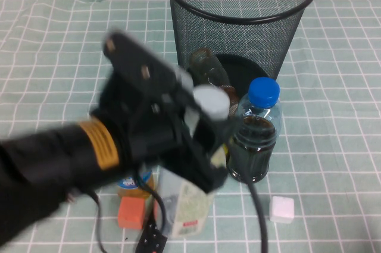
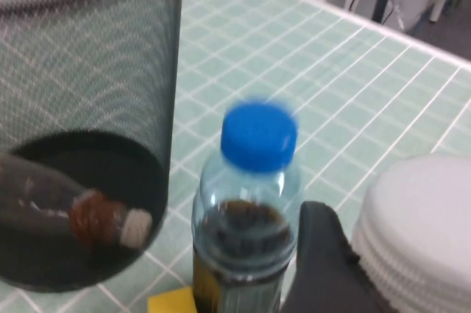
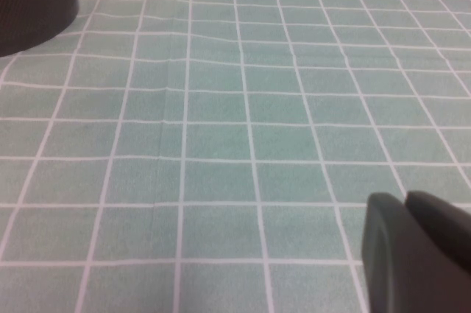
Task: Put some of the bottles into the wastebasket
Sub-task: Pick up a bottle from the table with left arm, then place the bottle in the trash can
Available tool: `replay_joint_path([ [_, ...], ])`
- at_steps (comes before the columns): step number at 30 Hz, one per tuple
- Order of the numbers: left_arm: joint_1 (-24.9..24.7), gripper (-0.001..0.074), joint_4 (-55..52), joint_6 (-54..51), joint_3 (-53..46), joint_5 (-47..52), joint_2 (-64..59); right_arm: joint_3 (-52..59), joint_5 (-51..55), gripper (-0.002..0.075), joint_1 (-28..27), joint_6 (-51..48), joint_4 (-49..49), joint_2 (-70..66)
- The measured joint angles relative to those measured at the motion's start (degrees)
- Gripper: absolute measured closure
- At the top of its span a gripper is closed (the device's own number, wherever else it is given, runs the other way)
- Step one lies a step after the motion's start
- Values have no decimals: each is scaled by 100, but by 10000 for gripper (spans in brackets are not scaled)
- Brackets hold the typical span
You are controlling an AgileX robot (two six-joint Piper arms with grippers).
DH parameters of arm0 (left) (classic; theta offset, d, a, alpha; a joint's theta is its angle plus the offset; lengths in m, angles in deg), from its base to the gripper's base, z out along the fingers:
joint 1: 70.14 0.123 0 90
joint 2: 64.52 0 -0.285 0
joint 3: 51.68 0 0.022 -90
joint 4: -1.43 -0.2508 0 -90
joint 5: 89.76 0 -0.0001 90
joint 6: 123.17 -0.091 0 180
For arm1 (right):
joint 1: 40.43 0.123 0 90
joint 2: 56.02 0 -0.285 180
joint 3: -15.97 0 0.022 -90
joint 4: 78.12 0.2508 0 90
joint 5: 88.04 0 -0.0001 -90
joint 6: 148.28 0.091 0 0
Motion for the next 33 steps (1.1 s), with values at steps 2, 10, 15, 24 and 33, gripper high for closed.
replay_joint_path([
  [2, 0, 405, -54, 0, 631, 875, 116, 0, 0, 733, 0, 0, 0, 0],
  [10, 66, 405, -726, -184, 3526, 3039, -575, 0, 0, 733, 0, 0, 0, 0],
  [15, 600, 405, -510, -704, 5535, 3641, -1579, 0, 0, 733, 0, 0, 0, 0],
  [24, 1873, 405, 1282, -2514, 8562, 3738, -3681, 0, 0, 733, 0, 0, 0, 0],
  [33, 2062, 405, 2342, -3476, 9489, 2976, -5150, 0, 0, 733, 0, 0, 0, 0],
])
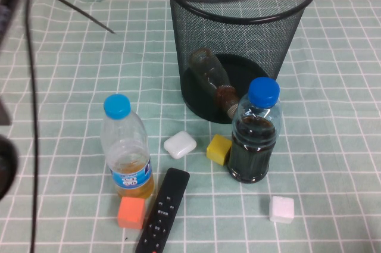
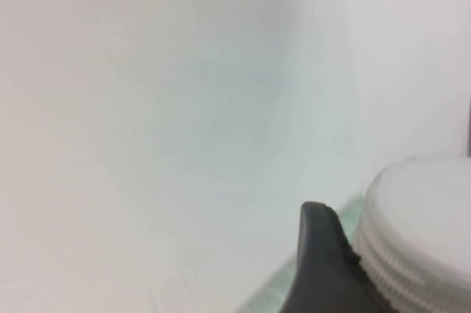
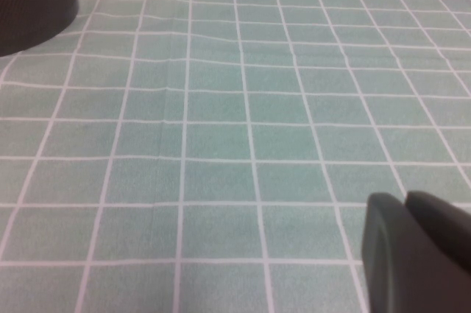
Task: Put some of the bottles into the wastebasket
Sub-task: Place the bottle in the trash can
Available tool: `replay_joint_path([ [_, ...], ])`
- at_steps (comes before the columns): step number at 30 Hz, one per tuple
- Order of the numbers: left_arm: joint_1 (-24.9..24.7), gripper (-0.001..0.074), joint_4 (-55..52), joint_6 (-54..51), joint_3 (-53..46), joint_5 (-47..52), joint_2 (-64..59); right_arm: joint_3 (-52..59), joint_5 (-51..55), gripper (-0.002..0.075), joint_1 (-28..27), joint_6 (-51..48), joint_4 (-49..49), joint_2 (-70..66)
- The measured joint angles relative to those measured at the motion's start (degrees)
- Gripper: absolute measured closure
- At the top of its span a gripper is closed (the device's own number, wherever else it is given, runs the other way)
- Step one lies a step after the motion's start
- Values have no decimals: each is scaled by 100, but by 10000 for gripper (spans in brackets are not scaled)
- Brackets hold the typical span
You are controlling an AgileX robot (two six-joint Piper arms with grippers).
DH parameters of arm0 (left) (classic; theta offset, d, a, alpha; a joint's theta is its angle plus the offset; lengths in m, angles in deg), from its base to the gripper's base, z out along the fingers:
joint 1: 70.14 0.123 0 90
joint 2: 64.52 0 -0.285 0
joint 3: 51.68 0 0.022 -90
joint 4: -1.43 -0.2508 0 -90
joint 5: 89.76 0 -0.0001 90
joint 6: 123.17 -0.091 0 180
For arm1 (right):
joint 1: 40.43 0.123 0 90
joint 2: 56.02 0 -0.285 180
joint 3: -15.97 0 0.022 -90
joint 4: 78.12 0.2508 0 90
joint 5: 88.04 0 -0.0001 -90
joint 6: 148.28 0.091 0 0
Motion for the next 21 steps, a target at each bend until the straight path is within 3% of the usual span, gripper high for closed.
replay_joint_path([
  [12, 101, 405, 220, -80, 13, -78, -1466, 0, 0, 733, 0, 0, 0, 0],
  [21, 111, 405, 212, -83, 13, 308, -1807, 0, 0, 733, 0, 0, 0, 0],
])
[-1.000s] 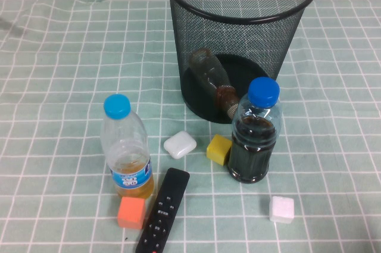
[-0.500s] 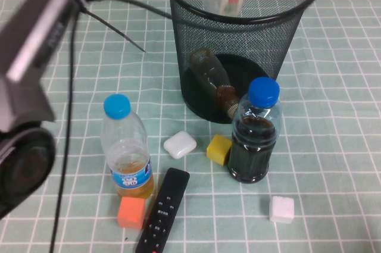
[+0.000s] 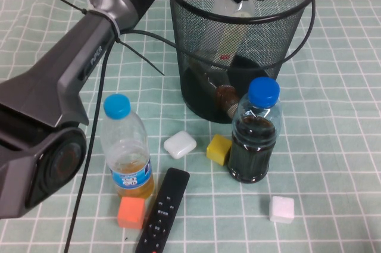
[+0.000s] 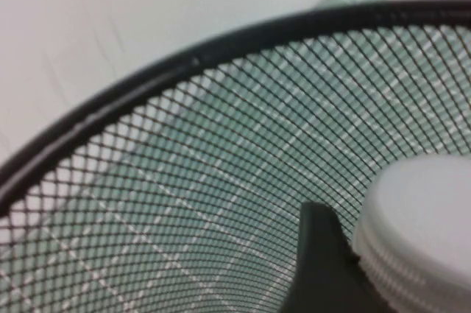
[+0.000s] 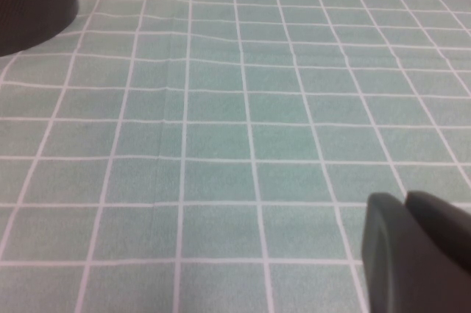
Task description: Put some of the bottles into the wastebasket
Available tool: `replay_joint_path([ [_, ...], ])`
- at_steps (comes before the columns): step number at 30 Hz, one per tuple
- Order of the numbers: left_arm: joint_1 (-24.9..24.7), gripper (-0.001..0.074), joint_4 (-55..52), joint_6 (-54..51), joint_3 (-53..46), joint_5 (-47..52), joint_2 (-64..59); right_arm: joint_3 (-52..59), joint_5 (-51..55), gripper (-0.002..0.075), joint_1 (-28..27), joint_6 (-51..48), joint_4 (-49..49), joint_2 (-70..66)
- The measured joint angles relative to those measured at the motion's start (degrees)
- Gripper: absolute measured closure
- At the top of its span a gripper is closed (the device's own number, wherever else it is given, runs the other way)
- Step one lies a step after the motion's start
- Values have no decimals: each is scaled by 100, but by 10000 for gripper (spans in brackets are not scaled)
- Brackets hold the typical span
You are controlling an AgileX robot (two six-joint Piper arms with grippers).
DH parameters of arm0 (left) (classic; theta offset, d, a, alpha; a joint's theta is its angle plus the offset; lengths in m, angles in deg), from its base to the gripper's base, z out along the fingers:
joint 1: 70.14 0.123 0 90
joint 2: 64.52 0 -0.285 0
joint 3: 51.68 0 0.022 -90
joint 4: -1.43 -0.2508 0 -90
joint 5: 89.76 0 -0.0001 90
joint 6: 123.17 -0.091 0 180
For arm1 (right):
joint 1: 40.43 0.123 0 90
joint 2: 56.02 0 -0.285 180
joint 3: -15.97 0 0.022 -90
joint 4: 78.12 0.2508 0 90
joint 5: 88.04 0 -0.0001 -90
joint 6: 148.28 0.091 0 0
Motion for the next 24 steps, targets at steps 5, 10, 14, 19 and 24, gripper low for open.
replay_joint_path([
  [5, 0, 296, 0, 170, 0, 77, 0, 0, 0, 733, 0, 0, 0, 0],
  [10, 0, 268, 0, 278, 0, 475, 171, 0, 0, 733, 0, 10, 0, 0],
  [14, 0, 353, 0, 286, 0, 819, 605, 0, 0, 733, 0, 10, 0, 0],
  [19, 0, 479, -13, 275, 0, 1129, 1316, 0, 0, 733, 0, 10, 0, 0],
  [24, 0, 596, -238, 275, 11, 1539, 2007, 0, 0, 733, 0, 10, 0, 0],
])
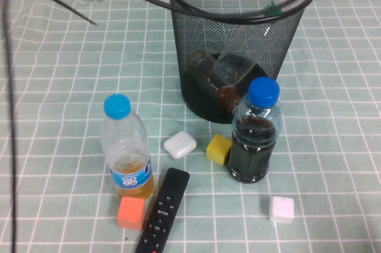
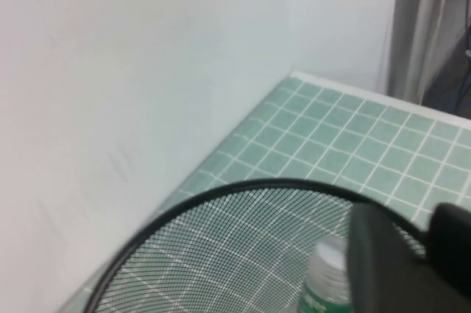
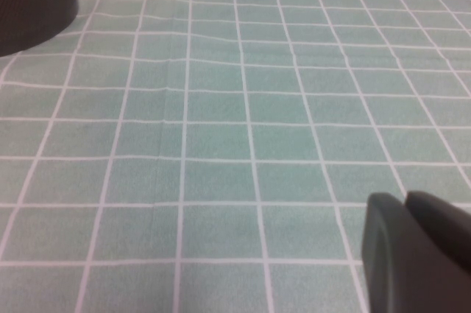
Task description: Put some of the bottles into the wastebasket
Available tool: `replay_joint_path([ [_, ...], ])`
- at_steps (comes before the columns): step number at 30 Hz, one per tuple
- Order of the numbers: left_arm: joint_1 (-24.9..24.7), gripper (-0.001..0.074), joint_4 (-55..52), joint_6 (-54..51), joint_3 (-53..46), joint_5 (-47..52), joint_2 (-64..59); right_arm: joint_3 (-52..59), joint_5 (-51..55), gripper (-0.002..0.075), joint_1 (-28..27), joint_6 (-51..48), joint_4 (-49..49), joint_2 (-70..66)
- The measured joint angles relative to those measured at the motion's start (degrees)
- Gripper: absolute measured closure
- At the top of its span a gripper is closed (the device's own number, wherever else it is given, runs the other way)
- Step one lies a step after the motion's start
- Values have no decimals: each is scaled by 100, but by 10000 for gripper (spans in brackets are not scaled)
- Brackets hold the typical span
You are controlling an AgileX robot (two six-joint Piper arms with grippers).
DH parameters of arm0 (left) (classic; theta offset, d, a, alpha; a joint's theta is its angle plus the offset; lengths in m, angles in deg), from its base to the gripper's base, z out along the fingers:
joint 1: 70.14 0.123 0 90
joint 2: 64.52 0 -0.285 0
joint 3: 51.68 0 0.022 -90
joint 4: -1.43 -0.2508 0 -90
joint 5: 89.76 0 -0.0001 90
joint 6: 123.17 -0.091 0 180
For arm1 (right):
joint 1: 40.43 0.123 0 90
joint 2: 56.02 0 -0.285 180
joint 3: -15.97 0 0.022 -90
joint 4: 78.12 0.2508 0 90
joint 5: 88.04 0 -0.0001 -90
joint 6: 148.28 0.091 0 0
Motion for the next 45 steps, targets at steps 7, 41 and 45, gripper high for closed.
replay_joint_path([
  [7, 0, 728, -319, 0, 0, 960, 1300, 0, 0, 733, 0, 0, 0, 0],
  [41, 0, 736, -2166, 1882, -11666, -3886, 8950, 0, 0, 733, 0, 0, 0, 0],
  [45, 0, 736, -2166, 1965, -12185, -4422, 8963, 0, 0, 733, 0, 0, 0, 0],
])
